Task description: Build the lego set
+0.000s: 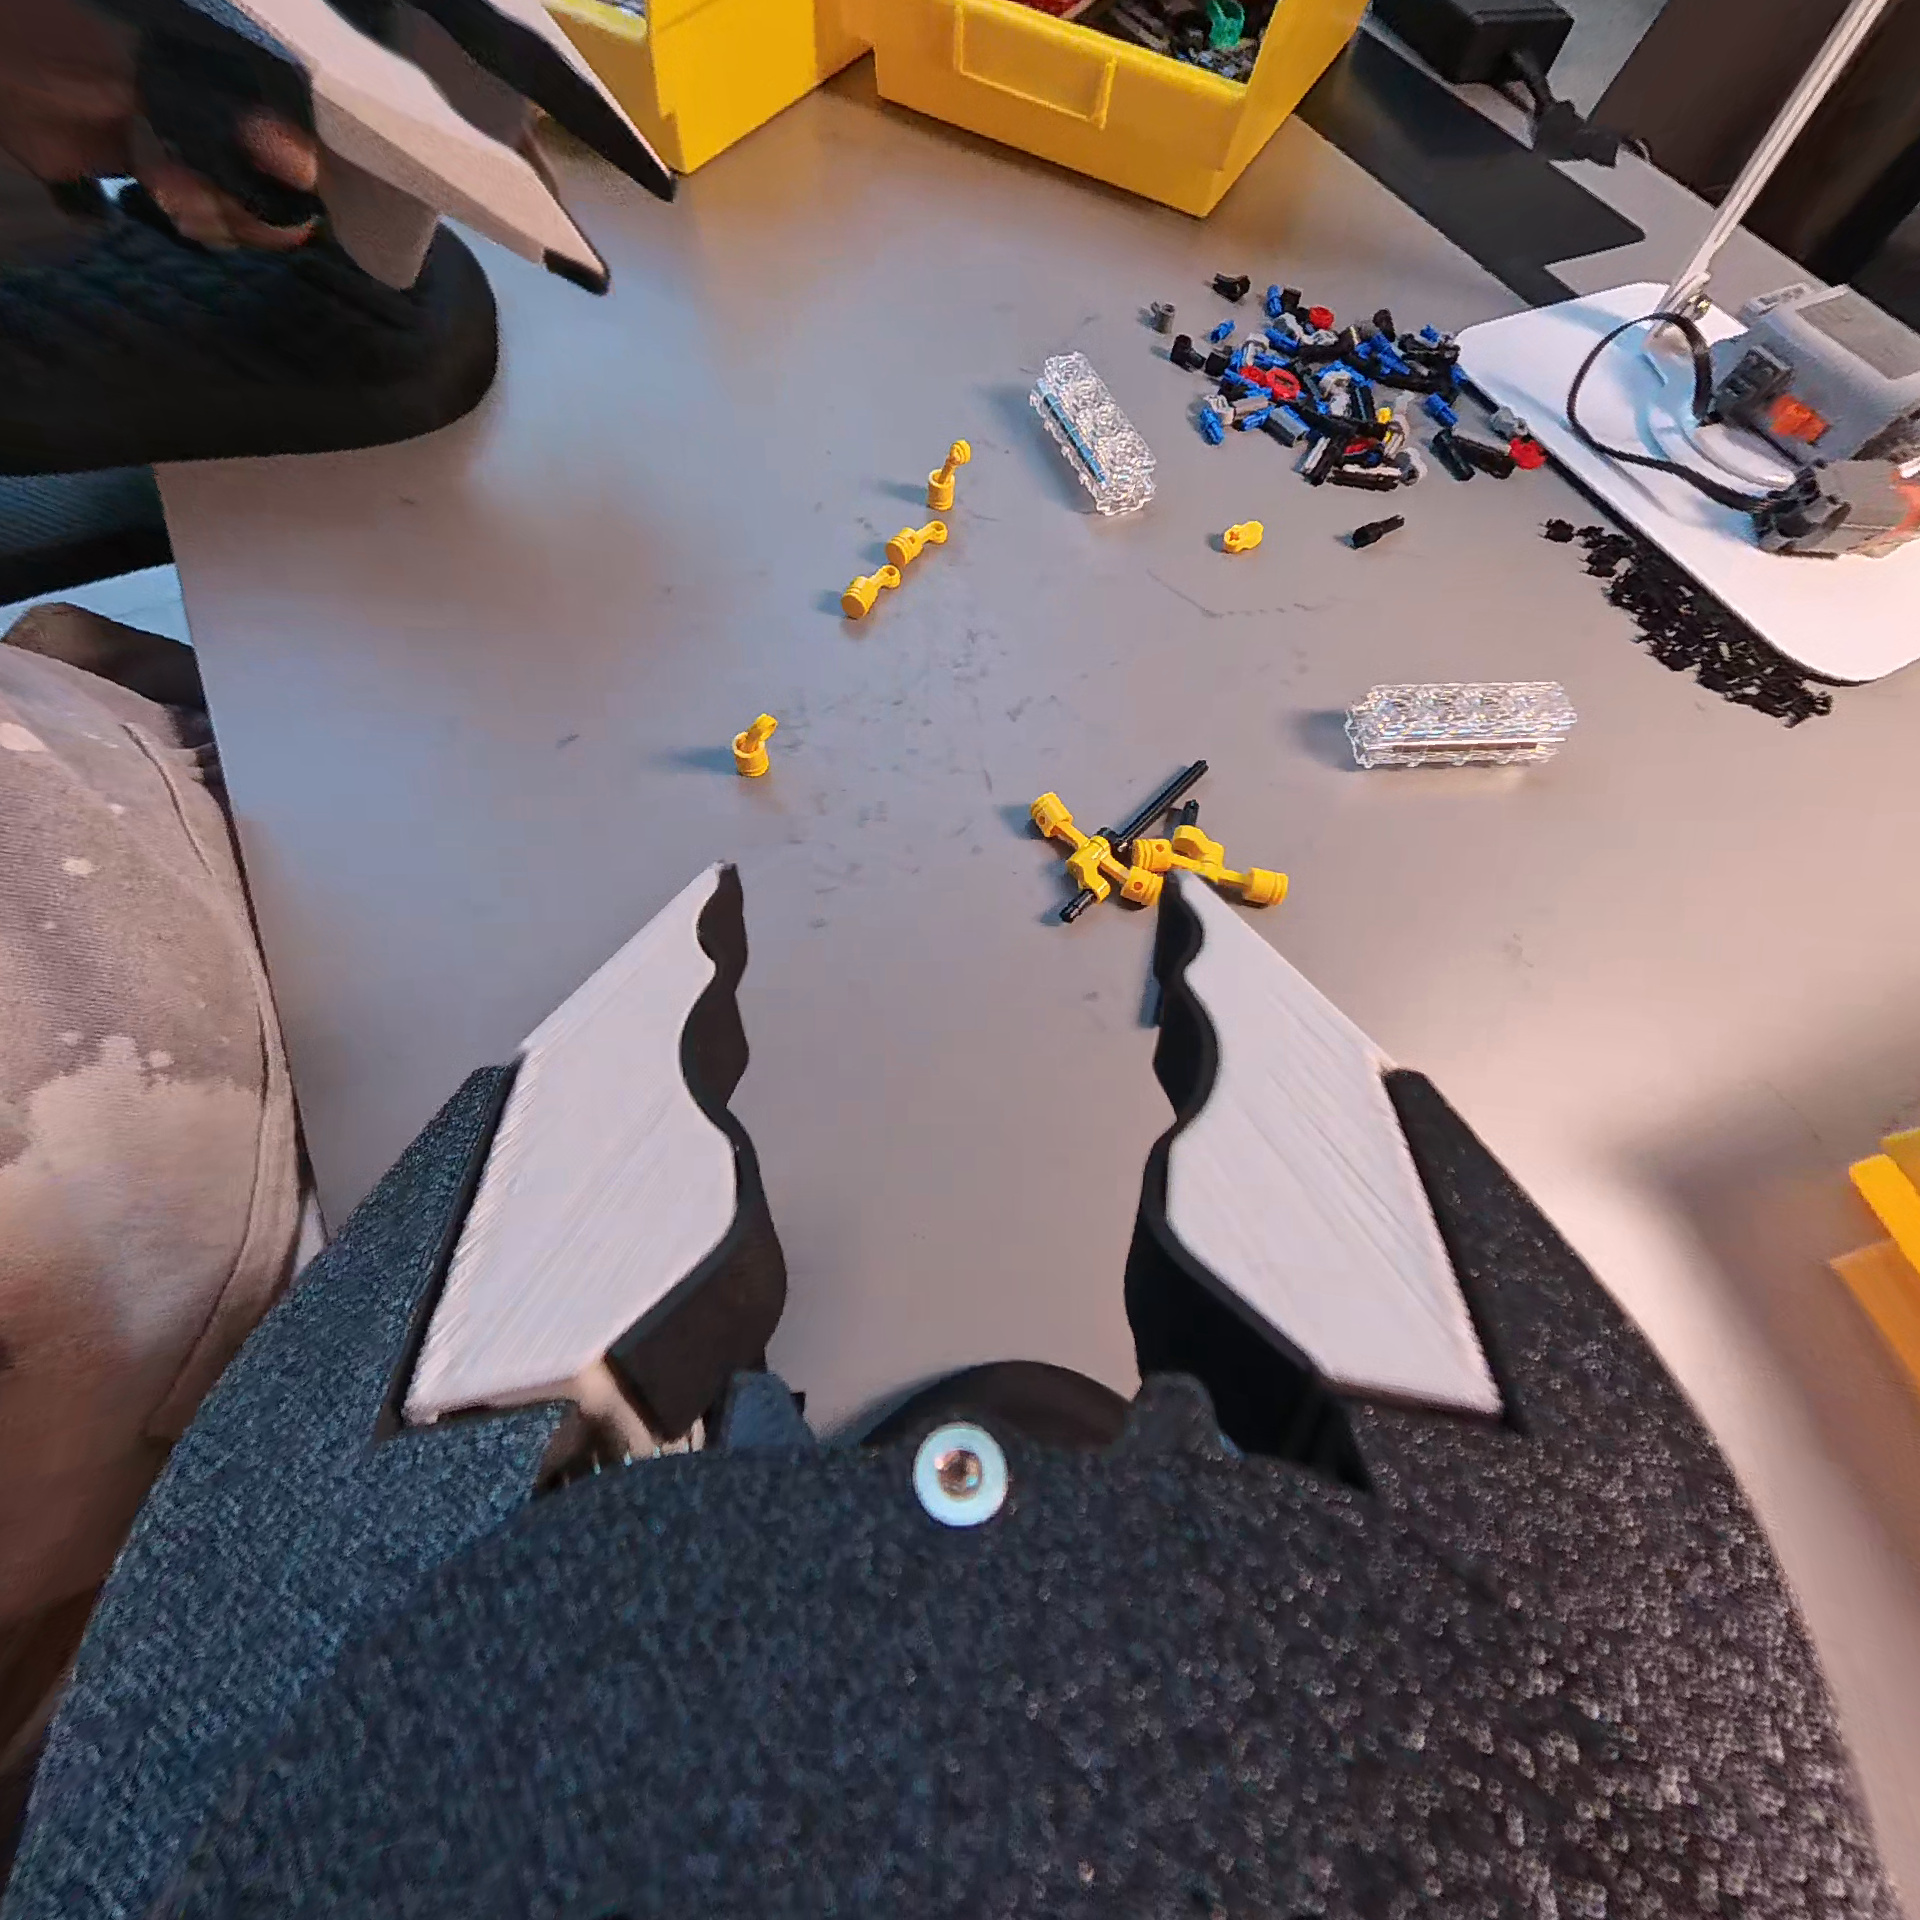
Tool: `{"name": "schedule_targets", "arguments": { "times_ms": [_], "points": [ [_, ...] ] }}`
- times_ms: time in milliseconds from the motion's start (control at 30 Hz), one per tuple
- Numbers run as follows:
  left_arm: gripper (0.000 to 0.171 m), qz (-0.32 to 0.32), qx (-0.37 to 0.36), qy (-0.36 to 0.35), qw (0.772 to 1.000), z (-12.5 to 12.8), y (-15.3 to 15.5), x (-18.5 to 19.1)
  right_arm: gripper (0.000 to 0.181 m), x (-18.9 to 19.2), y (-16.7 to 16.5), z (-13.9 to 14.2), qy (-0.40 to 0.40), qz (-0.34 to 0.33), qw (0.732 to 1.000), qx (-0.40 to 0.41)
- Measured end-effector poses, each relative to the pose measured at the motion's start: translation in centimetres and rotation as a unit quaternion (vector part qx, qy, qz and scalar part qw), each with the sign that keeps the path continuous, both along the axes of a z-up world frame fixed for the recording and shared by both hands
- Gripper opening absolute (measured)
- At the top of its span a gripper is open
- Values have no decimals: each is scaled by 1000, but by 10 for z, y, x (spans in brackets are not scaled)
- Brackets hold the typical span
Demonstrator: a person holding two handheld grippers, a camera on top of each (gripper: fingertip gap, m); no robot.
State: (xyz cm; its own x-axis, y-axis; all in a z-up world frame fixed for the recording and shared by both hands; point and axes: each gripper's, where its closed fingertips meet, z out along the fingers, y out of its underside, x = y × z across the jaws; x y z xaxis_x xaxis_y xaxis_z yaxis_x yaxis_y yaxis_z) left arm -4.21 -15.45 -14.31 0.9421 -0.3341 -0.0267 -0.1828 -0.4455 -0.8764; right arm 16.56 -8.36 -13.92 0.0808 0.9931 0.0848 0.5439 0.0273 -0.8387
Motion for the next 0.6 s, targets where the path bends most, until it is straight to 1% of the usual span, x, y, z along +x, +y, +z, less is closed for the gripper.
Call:
{"name": "schedule_targets", "arguments": {
  "times_ms": [67, 100, 167, 233, 333, 367, 433, 467, 600],
  "points": [
    [68, 2, -16, 3, 1000, -6, 0, 3, 80, -3, -4, -4, -4, 5, 1000, -4],
    [73, 3, -25, 6, 1000, -10, 0, 4, 81, -4, -5, -5, -6, 8, 1000, -4],
    [76, 8, -28, 9, 1000, -13, 3, 5, 81, -7, -8, -8, -10, 14, 1000, -3],
    [74, 8, -29, 9, 1000, -15, 4, 6, 82, -10, -10, -9, -11, 19, 1000, -1],
    [59, 17, -16, 19, 1000, -13, 6, 3, 82, -12, -12, -9, -10, 26, 1000, 6],
    [46, 18, -10, 23, 1000, -13, 6, 3, 81, -12, -13, -9, -10, 28, 1000, 8],
    [15, 18, 5, 29, 999, -10, 6, 2, 80, -13, -14, -10, -8, 31, 999, 10],
    [3, 18, 11, 33, 999, -8, 6, 2, 80, -13, -15, -10, -6, 33, 999, 10],
    [0, -12, 16, 48, 999, -9, 4, 9, 77, -15, -17, -10, -2, 38, 999, 13]
  ]
}}
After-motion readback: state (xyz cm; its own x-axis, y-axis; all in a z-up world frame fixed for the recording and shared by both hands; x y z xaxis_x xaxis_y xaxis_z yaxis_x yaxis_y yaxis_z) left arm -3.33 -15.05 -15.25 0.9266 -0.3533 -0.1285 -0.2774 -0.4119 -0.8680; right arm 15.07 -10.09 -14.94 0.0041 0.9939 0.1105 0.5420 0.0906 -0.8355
